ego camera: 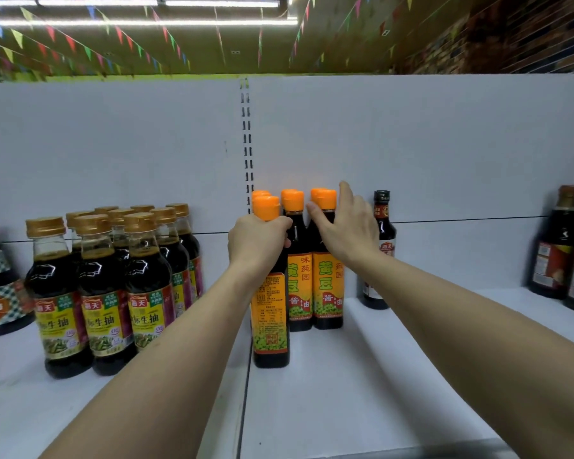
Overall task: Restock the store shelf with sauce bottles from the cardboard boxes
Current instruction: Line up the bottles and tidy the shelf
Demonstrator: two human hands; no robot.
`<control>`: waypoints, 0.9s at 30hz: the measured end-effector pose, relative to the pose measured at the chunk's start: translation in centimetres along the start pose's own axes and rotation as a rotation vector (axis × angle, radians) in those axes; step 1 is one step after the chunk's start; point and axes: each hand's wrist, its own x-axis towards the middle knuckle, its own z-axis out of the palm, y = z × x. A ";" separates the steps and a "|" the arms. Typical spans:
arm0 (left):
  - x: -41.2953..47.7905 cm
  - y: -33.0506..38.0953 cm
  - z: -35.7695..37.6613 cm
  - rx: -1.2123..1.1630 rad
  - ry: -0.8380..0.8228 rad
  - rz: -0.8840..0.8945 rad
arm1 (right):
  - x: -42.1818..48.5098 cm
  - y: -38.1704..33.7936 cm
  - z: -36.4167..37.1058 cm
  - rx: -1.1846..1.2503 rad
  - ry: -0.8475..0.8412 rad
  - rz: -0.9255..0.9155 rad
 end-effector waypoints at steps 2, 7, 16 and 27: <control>-0.1 0.2 -0.1 0.011 -0.010 -0.007 | -1.0 -0.5 -0.9 -0.007 0.029 0.026; -0.8 0.4 -1.0 0.096 -0.047 0.019 | -2.2 -3.4 -3.5 0.160 -0.028 0.015; -2.8 0.6 -2.9 0.273 -0.192 0.228 | -3.7 -9.7 -5.2 0.479 -0.302 -0.052; -2.7 -0.6 -5.1 0.261 -0.380 0.113 | -3.4 -10.8 -4.9 0.422 -0.275 -0.099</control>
